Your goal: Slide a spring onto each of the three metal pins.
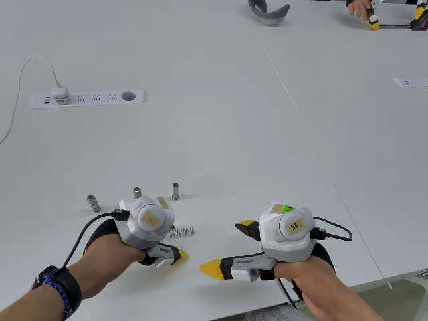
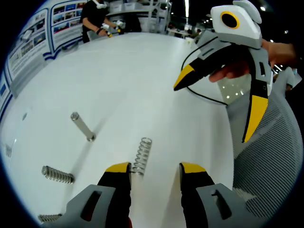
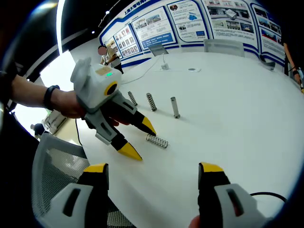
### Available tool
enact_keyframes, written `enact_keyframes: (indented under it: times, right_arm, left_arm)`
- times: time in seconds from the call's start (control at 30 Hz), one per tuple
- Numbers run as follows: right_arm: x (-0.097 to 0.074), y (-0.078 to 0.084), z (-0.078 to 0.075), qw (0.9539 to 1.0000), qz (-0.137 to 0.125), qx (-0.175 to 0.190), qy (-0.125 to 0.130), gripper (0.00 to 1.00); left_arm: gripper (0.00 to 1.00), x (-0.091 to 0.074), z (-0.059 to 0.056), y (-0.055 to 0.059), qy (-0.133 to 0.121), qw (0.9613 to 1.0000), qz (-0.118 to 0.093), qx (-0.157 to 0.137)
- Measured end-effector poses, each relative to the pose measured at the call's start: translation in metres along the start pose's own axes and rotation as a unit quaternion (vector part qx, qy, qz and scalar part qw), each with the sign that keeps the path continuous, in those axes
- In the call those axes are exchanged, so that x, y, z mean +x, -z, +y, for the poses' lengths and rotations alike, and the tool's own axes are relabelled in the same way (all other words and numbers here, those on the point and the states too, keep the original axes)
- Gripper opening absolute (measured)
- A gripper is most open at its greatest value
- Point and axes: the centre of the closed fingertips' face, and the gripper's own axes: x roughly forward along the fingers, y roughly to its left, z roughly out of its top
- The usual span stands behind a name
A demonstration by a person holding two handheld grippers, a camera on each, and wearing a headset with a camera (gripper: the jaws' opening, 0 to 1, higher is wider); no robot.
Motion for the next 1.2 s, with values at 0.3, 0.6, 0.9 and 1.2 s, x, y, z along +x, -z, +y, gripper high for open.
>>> enact_keyframes:
  times: [0.3, 0.6, 0.9, 1.2]
  right_arm:
    - [0.000, -0.004, -0.001, 1.0000, -0.002, 0.000, 0.000, 0.78]
    - [-0.001, 0.000, 0.000, 1.0000, -0.002, 0.008, -0.001, 0.77]
    - [0.000, -0.005, 0.004, 0.9993, -0.020, 0.032, -0.007, 0.76]
    - [0.003, -0.004, 0.006, 0.9989, -0.021, 0.039, -0.012, 0.73]
  left_arm:
    - [0.25, 0.005, 0.008, -0.005, -0.035, 0.9994, -0.004, -0.002]
    - [0.11, 0.000, 0.016, 0.002, -0.065, 0.9978, 0.013, -0.004]
    - [0.10, -0.015, 0.010, 0.009, -0.067, 0.9972, 0.010, -0.032]
    - [0.10, -0.032, 0.007, 0.018, -0.074, 0.9961, -0.001, -0.048]
